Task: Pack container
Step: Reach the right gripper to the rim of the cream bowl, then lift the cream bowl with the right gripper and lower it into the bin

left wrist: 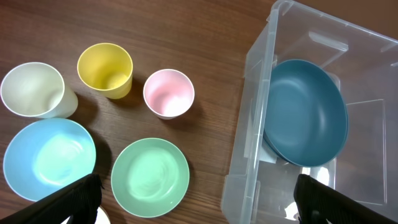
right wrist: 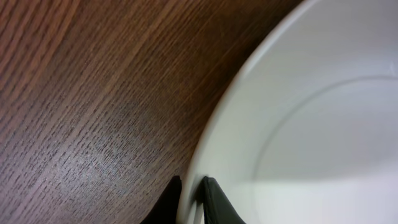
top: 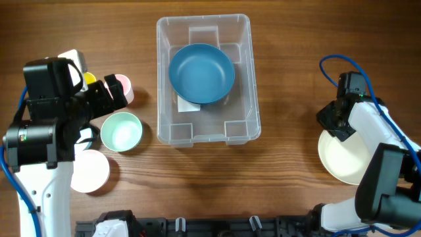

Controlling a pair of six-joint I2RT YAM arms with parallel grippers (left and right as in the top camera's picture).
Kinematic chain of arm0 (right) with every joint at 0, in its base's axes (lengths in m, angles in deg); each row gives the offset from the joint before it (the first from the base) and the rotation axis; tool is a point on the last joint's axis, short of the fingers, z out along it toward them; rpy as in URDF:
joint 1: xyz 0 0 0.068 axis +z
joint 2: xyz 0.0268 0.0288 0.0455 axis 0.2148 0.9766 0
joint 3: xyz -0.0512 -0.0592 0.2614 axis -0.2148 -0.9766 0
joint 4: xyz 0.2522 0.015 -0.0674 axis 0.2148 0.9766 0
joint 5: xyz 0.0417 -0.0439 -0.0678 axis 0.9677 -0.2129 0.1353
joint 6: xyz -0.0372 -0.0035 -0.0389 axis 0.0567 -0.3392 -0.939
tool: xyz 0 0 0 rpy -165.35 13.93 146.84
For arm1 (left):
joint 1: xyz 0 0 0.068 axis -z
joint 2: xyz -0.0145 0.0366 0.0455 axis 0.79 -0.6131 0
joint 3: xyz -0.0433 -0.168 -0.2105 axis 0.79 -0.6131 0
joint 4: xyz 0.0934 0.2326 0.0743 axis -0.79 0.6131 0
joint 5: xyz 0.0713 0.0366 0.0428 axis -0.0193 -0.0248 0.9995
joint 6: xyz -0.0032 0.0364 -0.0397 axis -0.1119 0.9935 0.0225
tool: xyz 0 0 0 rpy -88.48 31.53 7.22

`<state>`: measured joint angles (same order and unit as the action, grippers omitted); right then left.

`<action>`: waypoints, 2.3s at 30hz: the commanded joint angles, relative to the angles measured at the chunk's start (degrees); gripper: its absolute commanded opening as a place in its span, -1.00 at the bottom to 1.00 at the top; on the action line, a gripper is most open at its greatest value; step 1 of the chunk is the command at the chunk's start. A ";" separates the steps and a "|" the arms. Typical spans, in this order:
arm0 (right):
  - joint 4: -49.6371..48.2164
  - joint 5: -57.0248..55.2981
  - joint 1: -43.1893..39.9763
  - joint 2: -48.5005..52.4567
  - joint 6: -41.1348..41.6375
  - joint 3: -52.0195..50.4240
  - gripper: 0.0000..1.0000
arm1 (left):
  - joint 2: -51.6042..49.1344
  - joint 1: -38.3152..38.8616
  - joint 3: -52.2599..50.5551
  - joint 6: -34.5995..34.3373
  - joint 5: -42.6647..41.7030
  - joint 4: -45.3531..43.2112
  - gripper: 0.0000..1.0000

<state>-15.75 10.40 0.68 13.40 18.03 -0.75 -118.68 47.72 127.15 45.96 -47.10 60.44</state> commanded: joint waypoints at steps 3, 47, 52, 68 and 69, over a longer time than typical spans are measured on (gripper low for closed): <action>3.61 2.43 0.15 -0.44 -7.96 6.10 -0.91 | -0.22 -0.26 0.59 0.28 -0.70 0.00 1.00; 8.68 12.74 50.49 19.89 -64.65 52.63 -0.33 | -0.22 -0.26 0.59 0.31 -0.70 0.09 1.00; 11.28 13.94 50.51 19.19 -61.33 52.65 -0.25 | -0.22 -0.26 0.59 0.31 -0.70 0.63 1.00; 24.50 22.53 50.47 19.10 -41.64 46.36 -0.91 | -0.22 -0.26 0.59 0.31 -0.70 0.66 1.00; 23.08 21.33 50.45 19.23 -40.48 45.27 -0.92 | -0.22 -0.26 0.59 0.31 -0.70 0.68 1.00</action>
<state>9.23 32.54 51.10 33.02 -26.29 47.31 -118.68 47.72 127.15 45.96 -47.10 61.21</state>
